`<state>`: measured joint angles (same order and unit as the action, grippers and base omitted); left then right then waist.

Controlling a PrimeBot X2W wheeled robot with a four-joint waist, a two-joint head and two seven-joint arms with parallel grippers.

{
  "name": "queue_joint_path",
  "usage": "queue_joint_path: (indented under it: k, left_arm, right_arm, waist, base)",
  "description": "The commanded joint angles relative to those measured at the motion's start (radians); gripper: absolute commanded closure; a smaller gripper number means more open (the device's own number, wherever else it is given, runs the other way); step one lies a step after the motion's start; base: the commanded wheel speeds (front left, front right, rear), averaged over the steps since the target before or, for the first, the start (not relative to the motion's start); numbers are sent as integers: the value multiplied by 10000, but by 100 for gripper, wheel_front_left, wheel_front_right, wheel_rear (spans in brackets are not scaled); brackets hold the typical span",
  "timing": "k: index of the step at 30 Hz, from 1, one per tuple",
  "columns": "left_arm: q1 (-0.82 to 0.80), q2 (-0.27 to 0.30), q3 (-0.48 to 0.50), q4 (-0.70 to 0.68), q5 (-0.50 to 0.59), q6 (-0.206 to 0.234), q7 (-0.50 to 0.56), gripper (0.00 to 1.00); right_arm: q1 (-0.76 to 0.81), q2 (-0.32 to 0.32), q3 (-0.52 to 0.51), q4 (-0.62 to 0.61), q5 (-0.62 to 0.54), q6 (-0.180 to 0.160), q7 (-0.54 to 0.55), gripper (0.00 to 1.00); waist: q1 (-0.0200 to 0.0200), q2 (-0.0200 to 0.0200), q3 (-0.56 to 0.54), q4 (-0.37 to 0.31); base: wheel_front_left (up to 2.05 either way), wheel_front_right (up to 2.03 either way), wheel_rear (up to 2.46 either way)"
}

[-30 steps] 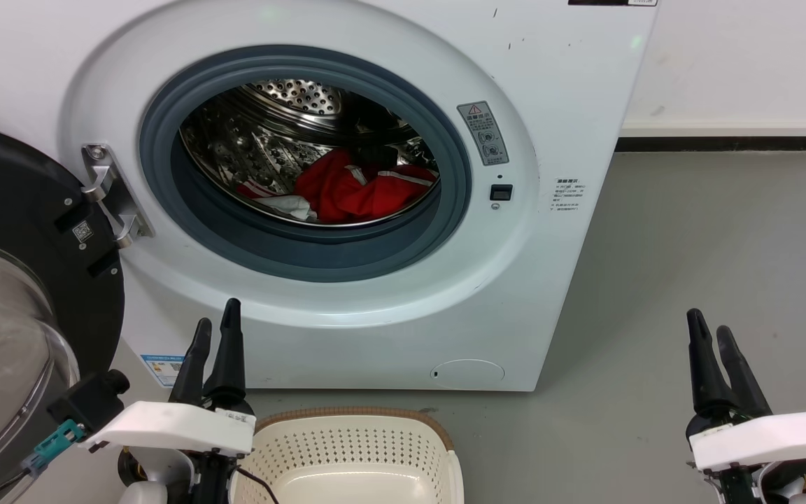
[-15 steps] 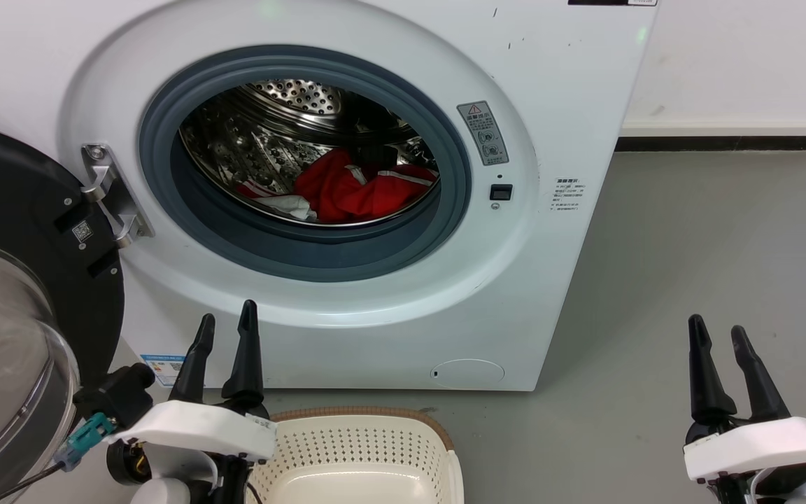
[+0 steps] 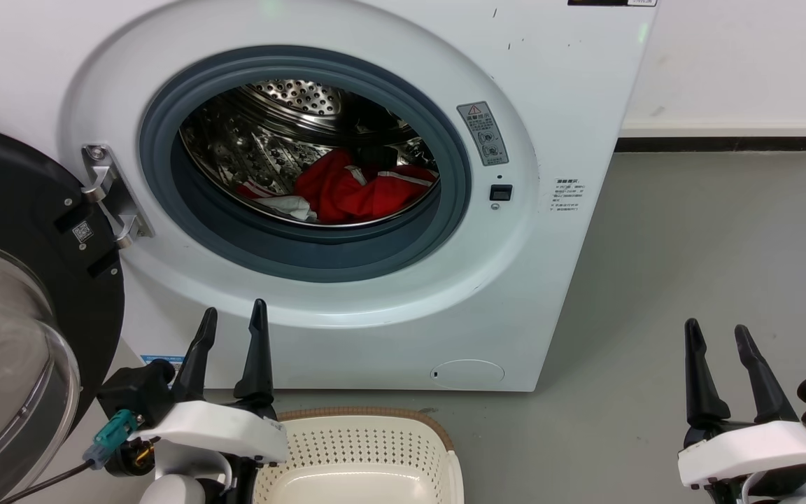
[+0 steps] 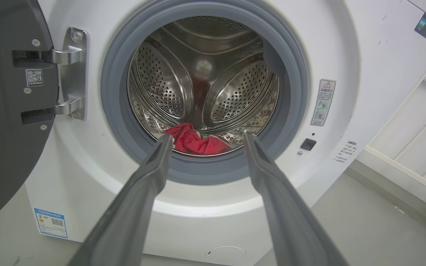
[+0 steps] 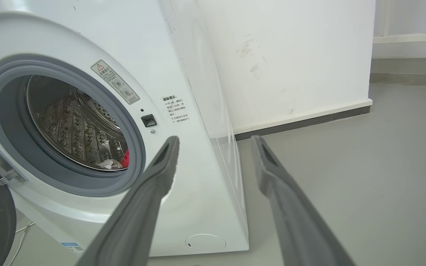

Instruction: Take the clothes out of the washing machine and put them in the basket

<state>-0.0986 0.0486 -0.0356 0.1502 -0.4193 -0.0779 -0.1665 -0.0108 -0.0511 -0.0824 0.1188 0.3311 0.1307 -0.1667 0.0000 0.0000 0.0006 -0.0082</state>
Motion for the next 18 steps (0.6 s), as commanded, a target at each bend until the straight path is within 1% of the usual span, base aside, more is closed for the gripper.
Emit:
queue_joint_path:
  k: [1,18]
  left_arm:
    - [-183,38,-50,-52,291,47,-93,0]
    - [-211,170,-295,248,1969,312,-477,0]
  right_arm:
    - [-29,8,-11,-46,-273,1,-89,0]
    - [86,11,-23,-52,-1919,0,-302,0]
  waist:
    - [0,0,-2,0]
    - [0,0,1,24]
  base:
    - [0,0,0]
    - [0,0,0]
